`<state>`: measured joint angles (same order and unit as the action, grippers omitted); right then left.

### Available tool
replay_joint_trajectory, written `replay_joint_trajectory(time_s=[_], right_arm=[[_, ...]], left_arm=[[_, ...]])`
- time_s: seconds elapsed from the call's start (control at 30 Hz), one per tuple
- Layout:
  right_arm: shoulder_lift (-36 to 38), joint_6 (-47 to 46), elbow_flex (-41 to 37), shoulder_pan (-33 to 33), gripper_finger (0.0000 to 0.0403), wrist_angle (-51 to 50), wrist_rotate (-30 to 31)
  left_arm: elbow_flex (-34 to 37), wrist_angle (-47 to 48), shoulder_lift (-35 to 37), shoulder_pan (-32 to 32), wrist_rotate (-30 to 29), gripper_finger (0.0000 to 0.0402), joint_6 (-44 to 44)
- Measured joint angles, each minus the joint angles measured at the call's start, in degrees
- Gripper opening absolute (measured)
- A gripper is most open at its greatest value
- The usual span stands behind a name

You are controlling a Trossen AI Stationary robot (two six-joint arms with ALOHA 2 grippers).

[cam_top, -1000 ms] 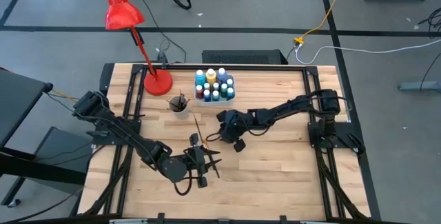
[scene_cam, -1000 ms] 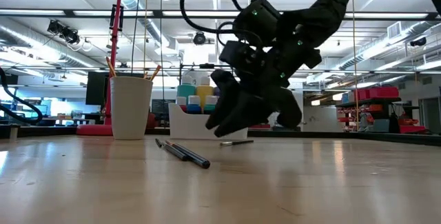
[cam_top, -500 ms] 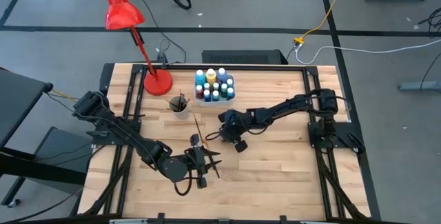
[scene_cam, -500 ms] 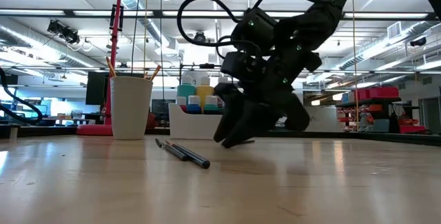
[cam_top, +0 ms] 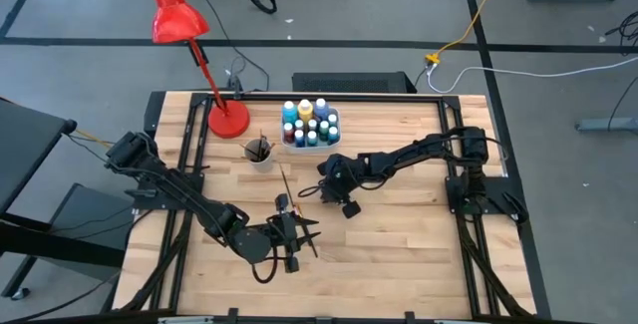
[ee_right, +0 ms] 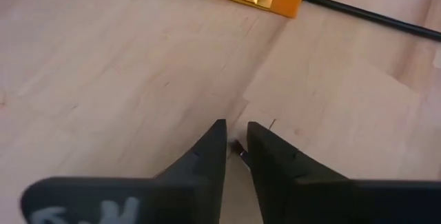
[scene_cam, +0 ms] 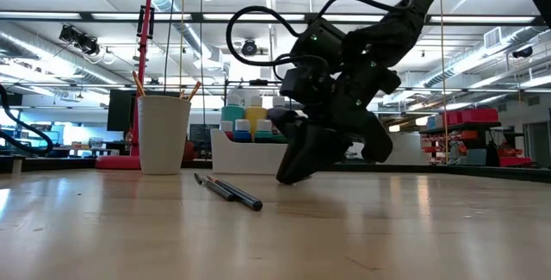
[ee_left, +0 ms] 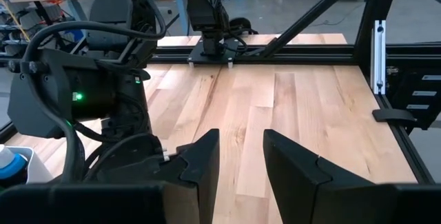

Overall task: Pick & Place Paint Supplies
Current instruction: Put the black paint brush into the white cup

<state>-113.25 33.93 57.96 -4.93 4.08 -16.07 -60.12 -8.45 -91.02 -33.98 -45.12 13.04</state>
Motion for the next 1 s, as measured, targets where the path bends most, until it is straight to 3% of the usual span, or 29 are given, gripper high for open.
replay_joint_trajectory(time_s=[0.2, 0.47, 0.8, 1.0], right_arm=[[0.0, 2.1, 0.1, 0.1, 0.0010, -1.9, 1.3], [2.6, -0.9, -0.3, 1.2, 0.0003, -1.1, 2.4], [14.1, -9.4, 0.1, 5.0, 0.0001, -0.7, 0.6], [23.0, -19.2, 0.1, 7.8, 0.0001, -0.9, 0.3]], left_arm=[[0.0, 0.0, 0.0, 0.0, 0.0, 0.0121, 0.0], [0.0, 0.0, 0.0, 0.0, 0.0, 0.0121, 0.0], [0.0, 0.0, 0.0, 0.0, 0.0, 0.0121, 0.0], [0.0, -0.1, 0.0, 0.0, 0.4, 0.0121, 0.1]])
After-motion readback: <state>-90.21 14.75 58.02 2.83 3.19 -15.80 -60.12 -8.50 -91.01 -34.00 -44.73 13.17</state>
